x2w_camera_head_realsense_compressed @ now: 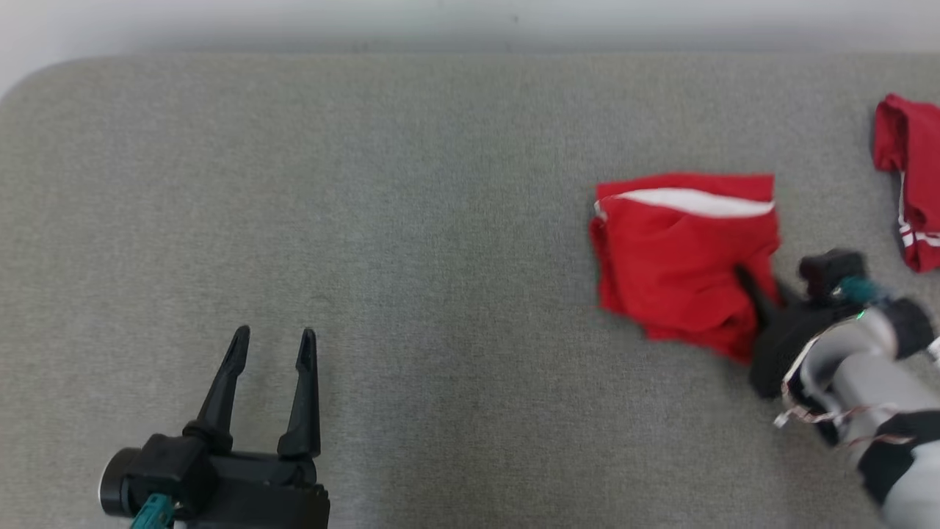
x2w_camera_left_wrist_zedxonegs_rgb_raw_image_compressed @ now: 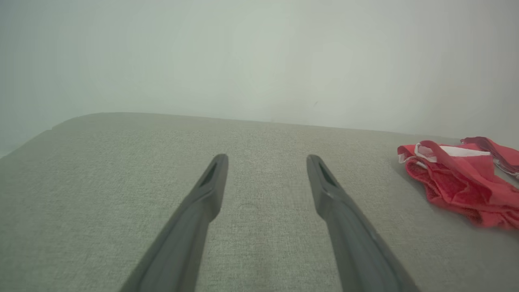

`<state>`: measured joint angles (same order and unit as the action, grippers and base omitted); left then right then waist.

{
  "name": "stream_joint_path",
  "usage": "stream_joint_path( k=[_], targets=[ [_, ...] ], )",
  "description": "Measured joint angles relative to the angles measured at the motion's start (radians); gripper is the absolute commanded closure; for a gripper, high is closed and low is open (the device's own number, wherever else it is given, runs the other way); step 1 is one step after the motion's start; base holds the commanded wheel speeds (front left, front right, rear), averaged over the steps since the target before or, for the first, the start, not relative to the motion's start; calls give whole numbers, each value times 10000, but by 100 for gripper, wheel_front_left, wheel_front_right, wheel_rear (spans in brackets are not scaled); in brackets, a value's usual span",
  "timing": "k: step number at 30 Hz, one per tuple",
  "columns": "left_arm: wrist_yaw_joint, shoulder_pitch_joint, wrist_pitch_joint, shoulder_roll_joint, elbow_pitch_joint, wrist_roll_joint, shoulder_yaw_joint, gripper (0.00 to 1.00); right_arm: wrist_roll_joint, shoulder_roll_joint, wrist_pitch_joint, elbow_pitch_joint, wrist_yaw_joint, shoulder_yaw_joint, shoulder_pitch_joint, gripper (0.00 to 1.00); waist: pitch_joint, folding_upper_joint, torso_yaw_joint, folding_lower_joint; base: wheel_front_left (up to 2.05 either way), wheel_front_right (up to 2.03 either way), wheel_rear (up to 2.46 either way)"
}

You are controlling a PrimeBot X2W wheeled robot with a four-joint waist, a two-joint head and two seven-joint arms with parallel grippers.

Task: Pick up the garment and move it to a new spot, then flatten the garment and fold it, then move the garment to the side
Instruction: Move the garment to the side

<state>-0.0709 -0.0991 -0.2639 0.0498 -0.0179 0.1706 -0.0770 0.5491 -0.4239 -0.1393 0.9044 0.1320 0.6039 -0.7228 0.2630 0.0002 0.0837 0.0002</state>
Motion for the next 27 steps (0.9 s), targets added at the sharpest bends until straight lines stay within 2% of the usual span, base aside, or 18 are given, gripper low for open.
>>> stream_joint_path(
  k=[2,3,11,16,22,27],
  targets=[
    [-2,-180,0,-2,69,-2,-69,0,86,-566,138,-412,0,353,-422,100,261,0,-73,0,0,0,0],
    [-2,-180,0,-2,69,-2,-69,0,86,-566,138,-412,0,353,-422,100,261,0,-73,0,0,0,0],
    [-96,-1153,0,-4,387,-265,-334,0,742,-2957,694,-1990,0,1206,-2287,100,1558,1,-506,1,0,0,0],
    [-190,-1531,0,-8,640,-583,-407,0,1085,-4109,968,-2546,0,1371,-3119,100,2395,1,-869,2,0,0,0],
    [-343,-1714,0,56,1005,-888,-449,0,1522,-5193,1131,-2777,0,1388,-3727,100,3218,1,-1422,1,0,0,0],
    [-364,-1798,0,265,1369,-1110,-424,0,1873,-5605,1124,-2690,0,1256,-4089,100,3699,0,-1985,0,0,0,0]
  ],
)
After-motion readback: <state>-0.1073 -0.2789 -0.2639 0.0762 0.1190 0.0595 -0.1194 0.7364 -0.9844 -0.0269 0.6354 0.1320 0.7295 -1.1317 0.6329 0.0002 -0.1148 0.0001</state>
